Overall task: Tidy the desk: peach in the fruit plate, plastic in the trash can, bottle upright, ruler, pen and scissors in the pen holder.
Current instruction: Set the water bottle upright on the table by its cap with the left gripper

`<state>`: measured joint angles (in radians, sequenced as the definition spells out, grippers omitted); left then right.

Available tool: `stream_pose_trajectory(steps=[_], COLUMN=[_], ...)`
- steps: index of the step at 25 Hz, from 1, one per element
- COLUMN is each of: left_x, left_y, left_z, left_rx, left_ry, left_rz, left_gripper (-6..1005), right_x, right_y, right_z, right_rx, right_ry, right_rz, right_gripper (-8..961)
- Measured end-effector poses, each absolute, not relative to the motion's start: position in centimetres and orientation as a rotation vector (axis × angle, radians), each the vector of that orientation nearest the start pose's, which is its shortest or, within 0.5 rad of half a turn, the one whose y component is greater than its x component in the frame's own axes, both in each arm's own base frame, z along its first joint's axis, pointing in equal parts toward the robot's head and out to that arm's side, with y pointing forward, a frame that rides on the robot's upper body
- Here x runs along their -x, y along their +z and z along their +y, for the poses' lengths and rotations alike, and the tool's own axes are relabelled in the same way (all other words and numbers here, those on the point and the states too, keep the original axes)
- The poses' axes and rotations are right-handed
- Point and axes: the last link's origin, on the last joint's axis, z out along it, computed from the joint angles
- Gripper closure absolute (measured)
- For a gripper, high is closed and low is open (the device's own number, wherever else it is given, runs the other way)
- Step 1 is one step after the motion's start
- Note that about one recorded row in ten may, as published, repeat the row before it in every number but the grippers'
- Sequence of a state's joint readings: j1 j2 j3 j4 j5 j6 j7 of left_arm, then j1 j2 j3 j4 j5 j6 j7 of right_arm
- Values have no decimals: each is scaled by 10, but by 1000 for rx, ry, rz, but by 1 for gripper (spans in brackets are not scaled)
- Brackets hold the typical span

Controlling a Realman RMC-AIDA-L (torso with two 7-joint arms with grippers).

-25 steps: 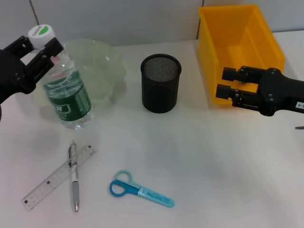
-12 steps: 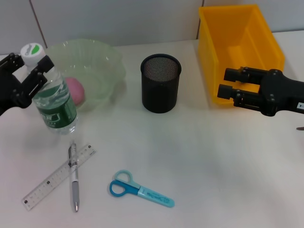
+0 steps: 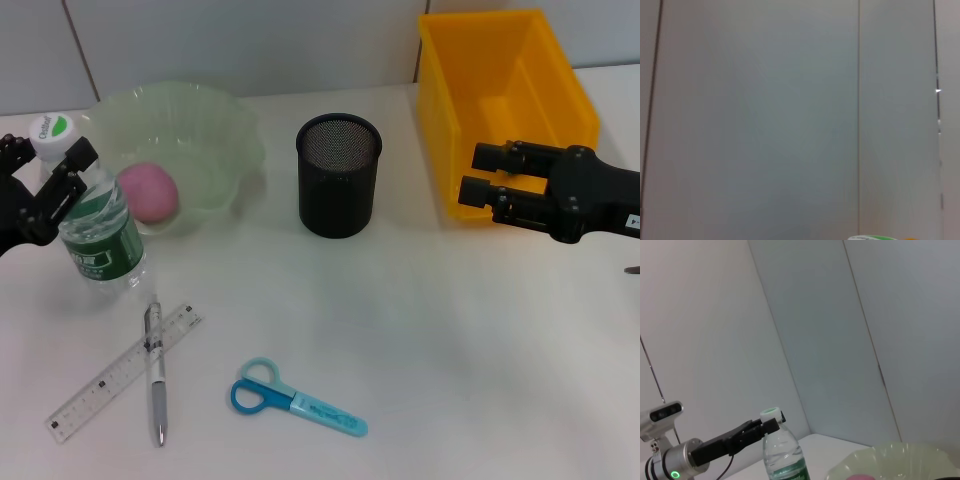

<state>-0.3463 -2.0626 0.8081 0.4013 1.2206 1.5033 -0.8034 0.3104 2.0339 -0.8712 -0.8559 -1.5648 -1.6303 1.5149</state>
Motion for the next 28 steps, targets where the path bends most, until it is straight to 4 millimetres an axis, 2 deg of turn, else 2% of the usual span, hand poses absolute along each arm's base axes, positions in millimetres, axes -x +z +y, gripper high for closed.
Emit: stream_pose_trajectory(steps=[28], left_x=[313], left_y=[13], left_z=[304], left_rx=[1984], left_ry=[-936], left_rz=[-367], left_gripper=[553], right_x=[-262], right_y=[55], right_z=[302], right_rx=[2529], right_ry=[1021], right_rz=[651], right_gripper=[347])
